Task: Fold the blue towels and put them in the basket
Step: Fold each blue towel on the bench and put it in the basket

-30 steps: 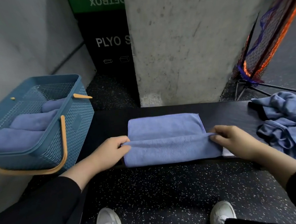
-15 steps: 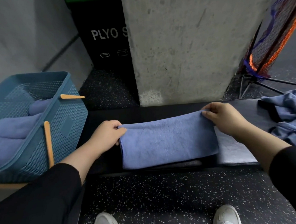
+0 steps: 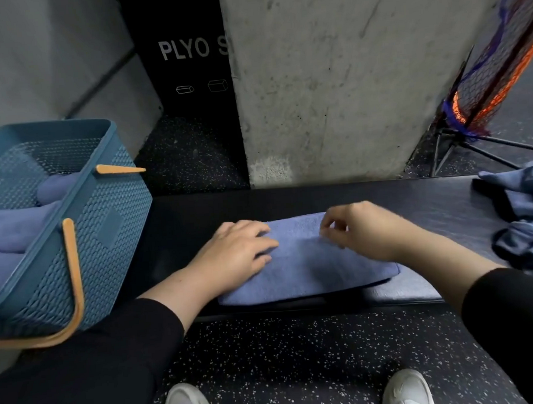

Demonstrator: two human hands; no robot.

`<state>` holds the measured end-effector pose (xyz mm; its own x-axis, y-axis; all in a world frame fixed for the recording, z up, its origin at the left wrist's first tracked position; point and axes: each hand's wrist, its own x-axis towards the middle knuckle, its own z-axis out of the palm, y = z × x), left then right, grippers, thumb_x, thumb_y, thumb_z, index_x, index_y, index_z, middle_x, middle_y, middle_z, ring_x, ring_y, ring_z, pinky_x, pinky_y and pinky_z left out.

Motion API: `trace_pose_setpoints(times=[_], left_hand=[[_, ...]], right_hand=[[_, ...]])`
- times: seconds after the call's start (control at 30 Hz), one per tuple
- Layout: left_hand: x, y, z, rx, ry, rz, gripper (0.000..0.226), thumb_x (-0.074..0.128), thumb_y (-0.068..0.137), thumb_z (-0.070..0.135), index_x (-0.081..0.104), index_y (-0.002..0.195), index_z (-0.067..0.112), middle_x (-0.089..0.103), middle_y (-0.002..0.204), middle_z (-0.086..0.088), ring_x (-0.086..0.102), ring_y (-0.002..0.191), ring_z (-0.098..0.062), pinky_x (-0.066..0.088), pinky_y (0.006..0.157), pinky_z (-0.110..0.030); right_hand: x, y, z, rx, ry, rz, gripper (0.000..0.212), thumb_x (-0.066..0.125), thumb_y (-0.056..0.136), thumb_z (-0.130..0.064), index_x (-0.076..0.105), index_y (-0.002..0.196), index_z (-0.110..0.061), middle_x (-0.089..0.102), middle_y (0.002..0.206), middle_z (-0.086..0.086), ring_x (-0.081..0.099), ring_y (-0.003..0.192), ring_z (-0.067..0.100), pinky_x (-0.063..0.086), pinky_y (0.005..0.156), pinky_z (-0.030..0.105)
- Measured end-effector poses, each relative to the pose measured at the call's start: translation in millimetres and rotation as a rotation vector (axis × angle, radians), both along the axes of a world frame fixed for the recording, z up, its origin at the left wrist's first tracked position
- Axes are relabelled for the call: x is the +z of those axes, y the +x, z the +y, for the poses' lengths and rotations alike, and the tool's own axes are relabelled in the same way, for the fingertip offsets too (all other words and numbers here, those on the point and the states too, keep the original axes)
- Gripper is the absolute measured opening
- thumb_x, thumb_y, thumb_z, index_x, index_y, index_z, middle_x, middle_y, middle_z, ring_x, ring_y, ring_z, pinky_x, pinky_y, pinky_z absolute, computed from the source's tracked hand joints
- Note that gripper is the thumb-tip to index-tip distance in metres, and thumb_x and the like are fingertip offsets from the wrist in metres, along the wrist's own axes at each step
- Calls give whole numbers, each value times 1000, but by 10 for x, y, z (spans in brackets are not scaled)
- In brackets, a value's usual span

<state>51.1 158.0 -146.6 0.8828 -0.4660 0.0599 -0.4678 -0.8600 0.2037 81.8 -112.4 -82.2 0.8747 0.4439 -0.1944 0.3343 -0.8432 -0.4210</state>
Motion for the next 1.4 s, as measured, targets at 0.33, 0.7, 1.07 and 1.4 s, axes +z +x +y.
trace_pose_setpoints(times=[0.33,0.7,1.07,1.4], left_hand=[[83,-130,34,284,167,11,33,40,100,53,52,130,43,49,116,12,46,108,-15,34,94,-40],[50,-295,479,40,-13,164,41,62,92,54,60,131,43,46,124,22,41,116,-1,29,102,-30],[113,-558,420,61,81,79,49,51,94,62,58,137,39,50,115,19,44,110,-4,30,98,-29],[188,-786,485,-7,91,128,82,38,81,82,39,149,37,17,161,13,6,149,-8,0,119,-28]], right_hand=[[-250,-54,176,61,-338,-110,38,41,99,-50,59,123,-27,56,126,-6,53,121,18,34,105,43],[-532,-20,279,-60,-239,-457,29,59,91,-37,62,119,-31,53,125,-2,52,116,25,36,94,48],[-655,-767,117,484,-175,-269,68,55,81,-59,41,145,-38,31,158,-6,27,148,16,25,117,47],[-602,-1016,544,105,123,-369,29,38,103,-44,60,112,-29,66,113,-13,58,113,7,33,110,32]])
